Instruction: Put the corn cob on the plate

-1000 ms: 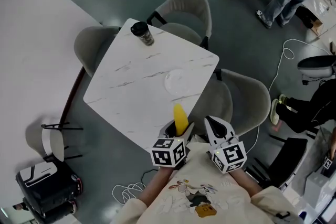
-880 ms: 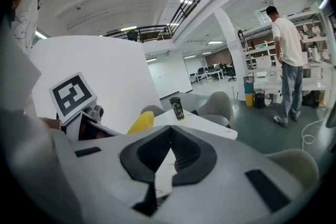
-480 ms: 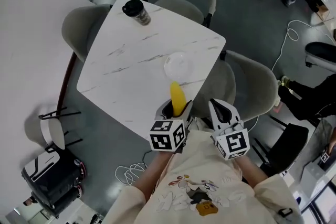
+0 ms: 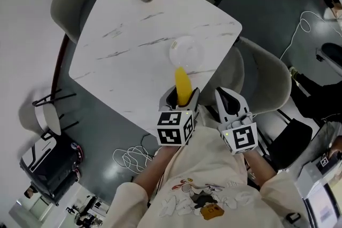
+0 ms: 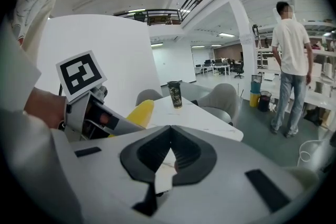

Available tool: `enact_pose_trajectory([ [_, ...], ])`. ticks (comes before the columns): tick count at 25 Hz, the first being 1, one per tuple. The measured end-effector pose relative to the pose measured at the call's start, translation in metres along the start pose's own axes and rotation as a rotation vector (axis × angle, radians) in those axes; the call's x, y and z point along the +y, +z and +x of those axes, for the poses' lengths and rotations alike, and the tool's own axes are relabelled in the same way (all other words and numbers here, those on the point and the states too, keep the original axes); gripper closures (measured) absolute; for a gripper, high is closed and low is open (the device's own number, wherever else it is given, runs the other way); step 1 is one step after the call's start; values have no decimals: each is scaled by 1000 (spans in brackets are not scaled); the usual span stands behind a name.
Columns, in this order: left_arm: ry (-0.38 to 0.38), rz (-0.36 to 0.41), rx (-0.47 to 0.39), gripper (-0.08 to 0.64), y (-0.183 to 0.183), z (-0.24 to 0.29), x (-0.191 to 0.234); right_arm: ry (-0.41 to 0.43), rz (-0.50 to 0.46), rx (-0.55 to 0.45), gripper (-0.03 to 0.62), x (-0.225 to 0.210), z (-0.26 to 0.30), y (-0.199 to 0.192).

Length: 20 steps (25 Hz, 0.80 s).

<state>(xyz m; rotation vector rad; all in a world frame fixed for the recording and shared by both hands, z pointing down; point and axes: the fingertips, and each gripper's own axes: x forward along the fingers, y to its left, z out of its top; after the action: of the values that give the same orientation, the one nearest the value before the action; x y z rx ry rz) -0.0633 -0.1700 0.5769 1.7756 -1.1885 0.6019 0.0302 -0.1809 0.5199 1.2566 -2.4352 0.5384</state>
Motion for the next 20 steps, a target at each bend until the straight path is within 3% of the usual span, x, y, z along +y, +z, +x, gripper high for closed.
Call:
enact_pose_trajectory([
  [10,19,-80,28,304,7,47,35,60,-3,31,589,5,49,-6],
  [20,42,-74,74,304,12,88,66,78,-57,51,589,-1,90,-25],
])
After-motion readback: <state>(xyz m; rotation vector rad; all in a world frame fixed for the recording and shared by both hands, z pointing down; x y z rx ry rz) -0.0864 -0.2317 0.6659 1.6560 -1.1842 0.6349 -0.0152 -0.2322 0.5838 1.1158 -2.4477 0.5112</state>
